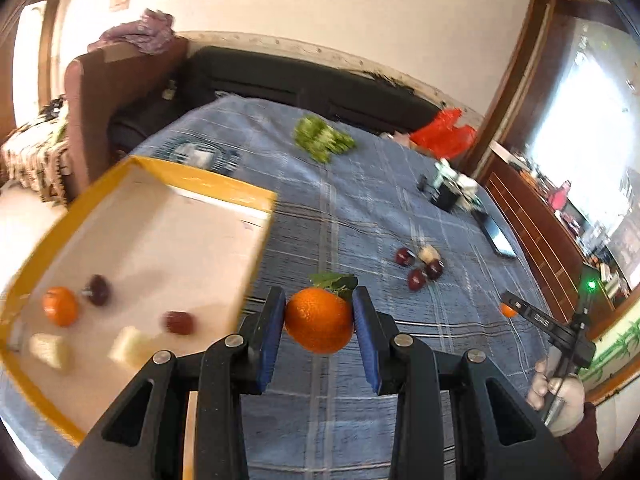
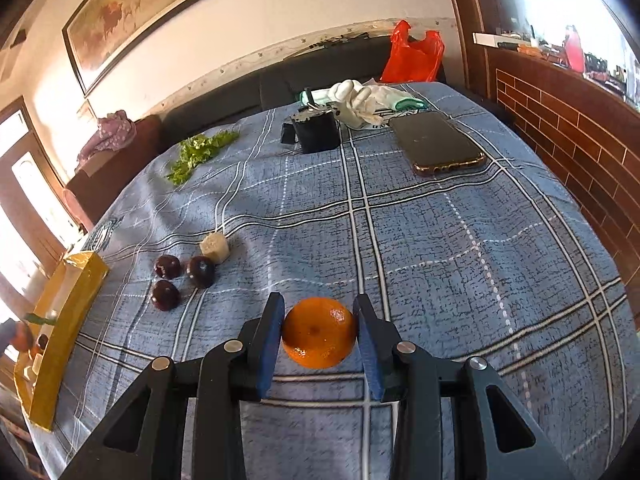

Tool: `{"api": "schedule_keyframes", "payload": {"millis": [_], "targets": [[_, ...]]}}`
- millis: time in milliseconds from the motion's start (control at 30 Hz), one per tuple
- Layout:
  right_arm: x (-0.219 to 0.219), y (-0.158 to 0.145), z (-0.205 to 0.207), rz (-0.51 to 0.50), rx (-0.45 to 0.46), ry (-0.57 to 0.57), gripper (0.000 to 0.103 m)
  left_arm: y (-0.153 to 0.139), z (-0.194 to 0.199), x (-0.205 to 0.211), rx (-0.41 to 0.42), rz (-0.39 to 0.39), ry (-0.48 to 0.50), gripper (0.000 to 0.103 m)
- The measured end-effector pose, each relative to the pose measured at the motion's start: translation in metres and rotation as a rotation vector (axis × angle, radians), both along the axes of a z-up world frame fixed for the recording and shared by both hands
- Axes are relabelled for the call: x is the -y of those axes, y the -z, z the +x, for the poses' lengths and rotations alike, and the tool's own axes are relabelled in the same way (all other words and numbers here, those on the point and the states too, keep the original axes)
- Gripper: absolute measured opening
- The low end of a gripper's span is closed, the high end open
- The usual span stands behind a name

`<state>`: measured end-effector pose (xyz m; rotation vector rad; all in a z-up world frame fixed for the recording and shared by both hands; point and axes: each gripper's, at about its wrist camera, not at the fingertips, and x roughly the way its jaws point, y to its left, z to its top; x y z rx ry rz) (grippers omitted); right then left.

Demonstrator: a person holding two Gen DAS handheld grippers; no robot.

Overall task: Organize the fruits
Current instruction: 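Carry both oranges to the tray and open both tools to release them, then move both tools back from the tray toward the dark plums on the table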

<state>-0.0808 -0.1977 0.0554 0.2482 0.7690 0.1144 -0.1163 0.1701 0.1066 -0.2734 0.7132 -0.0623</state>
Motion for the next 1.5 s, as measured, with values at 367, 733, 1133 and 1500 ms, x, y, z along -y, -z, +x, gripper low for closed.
{"api": "schedule_keyframes", "payload": {"millis": [367, 733, 1133, 1500], "targets": [[-0.134, -0.058, -0.028, 0.017, 0.059, -0.289, 0.039, 0.003, -0.054, -0.103, 0.028, -0.028, -0.233, 0.034], [-0.303, -0.033, -0.035, 0.075, -0.058, -0.615, 0.04, 0.034, -0.065, -0.144, -0.046, -0.015, -0.32, 0.034], [-0.403, -0.001, 0.003, 0.008, -0.159, -0.714, 0.04, 0.057, -0.053, -0.152, -0.115, -0.028, -0.301, 0.034], [-0.433, 0.014, 0.008, -0.034, -0.195, -0.75, 0.041, 0.036, -0.063, -0.166, -0.059, -0.039, -0.332, 0.049]]}}
